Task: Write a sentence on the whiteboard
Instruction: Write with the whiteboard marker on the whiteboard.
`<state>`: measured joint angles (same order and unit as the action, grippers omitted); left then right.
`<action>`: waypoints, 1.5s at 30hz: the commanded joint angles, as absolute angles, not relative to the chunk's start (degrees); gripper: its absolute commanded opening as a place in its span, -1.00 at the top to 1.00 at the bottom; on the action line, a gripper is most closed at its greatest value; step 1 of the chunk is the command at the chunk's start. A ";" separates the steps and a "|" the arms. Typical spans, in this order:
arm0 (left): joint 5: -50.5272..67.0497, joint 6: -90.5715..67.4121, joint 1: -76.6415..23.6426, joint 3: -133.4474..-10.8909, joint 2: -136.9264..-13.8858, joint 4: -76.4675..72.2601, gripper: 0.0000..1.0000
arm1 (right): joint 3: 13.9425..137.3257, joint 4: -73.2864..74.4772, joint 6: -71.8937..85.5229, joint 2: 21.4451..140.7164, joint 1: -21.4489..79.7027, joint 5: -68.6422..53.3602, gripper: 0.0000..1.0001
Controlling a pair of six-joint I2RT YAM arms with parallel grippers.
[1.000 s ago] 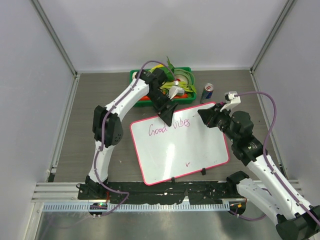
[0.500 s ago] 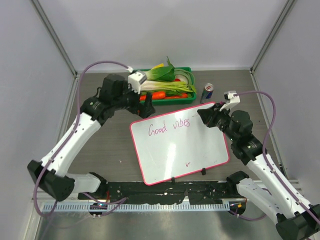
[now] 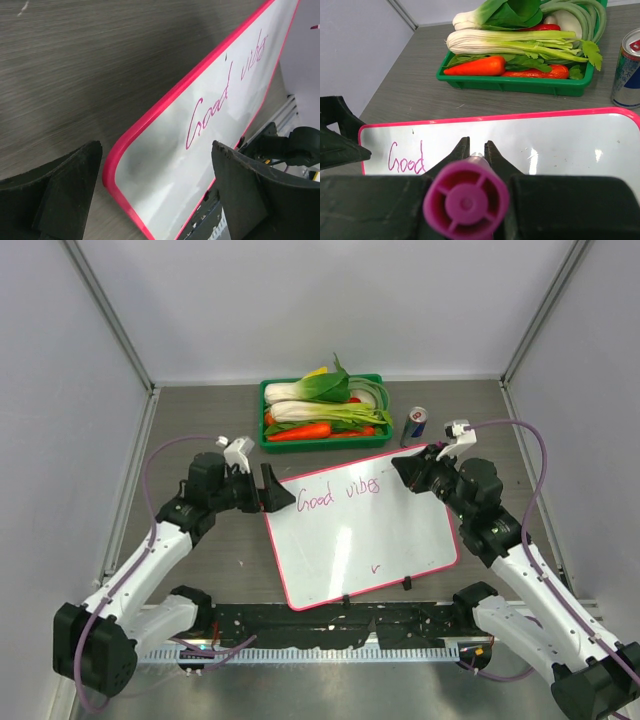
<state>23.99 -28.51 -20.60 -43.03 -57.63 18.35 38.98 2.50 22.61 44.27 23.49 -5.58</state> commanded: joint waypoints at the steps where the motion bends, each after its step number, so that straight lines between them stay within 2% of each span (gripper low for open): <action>1: 33.30 -36.90 -18.55 -35.35 -55.11 0.38 -0.84 | 39.46 -0.88 22.24 43.59 23.12 -5.71 0.97; 6: 39.72 -44.55 -13.63 -25.07 -53.18 -14.13 -0.69 | 39.29 -0.79 22.24 43.68 23.29 -5.63 0.97; 10: 41.48 -46.93 -12.04 -19.88 -51.77 -21.08 -0.62 | 39.29 -0.79 22.15 43.86 23.20 -5.71 0.97; 13: 42.27 -49.30 -11.87 -16.45 -52.29 -28.89 -0.49 | 39.02 -0.97 21.97 44.12 23.20 -5.63 0.97; 19: 45.79 -48.96 -10.29 -15.38 -58.35 -34.36 0.41 | 38.76 -1.84 21.89 44.65 23.29 -5.71 0.97; 21: 46.58 -47.21 -9.06 -15.55 -59.67 -34.11 0.63 | 38.76 -1.76 21.88 44.65 23.29 -5.63 0.97; 24: 47.81 -41.50 -7.82 -17.92 -60.82 -28.32 0.86 | 38.24 -2.11 21.71 44.74 23.20 -5.63 0.97; 30: 38.69 -29.98 -7.65 -22.85 -56.70 -12.32 1.00 | 37.27 -2.99 21.10 45.26 23.29 -5.89 0.97; 34: 33.32 -27.16 -7.56 -22.50 -53.53 -8.27 1.00 | 36.12 -4.22 20.39 45.17 23.29 -5.28 0.97; 45: 29.88 -26.98 -7.56 -19.95 -52.56 -5.71 1.00 | 34.10 -7.91 20.22 46.49 23.20 -4.93 0.98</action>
<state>46.72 -40.99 -9.26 -21.52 -51.90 -11.38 33.74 -3.20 21.30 46.65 23.49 -5.63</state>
